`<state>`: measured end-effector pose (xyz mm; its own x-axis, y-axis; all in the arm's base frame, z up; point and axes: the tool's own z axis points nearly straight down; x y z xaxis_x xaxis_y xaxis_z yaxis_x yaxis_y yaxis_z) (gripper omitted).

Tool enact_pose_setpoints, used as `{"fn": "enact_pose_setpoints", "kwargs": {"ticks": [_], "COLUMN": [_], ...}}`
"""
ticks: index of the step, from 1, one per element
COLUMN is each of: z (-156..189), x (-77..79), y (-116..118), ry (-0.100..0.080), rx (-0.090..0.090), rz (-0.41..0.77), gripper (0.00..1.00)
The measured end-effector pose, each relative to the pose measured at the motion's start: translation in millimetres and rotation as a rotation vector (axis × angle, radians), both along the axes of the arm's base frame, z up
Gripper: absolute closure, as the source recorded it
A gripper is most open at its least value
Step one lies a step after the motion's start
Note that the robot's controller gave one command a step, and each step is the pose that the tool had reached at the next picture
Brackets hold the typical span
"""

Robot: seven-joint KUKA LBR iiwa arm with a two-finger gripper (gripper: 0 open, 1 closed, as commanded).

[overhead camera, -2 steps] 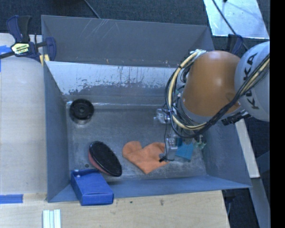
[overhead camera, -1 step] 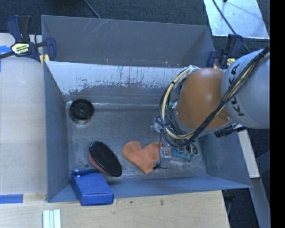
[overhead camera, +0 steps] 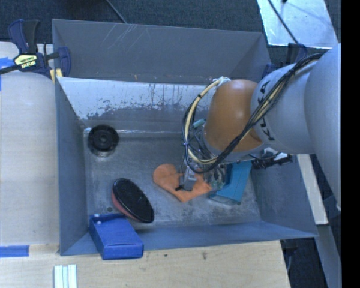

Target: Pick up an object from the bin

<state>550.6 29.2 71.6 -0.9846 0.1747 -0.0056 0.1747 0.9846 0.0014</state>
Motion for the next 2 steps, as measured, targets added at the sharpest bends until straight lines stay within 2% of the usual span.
{"fn": "enact_pose_setpoints", "kwargs": {"ticks": [1, 2], "z": [-1.0, 0.1], "x": [-0.6, 0.1], "y": [-0.1, -0.1], "ry": [0.002, 0.0], "rx": [0.0, 0.0], "rz": [0.0, 0.0], "gripper": [0.0, 1.0]}}
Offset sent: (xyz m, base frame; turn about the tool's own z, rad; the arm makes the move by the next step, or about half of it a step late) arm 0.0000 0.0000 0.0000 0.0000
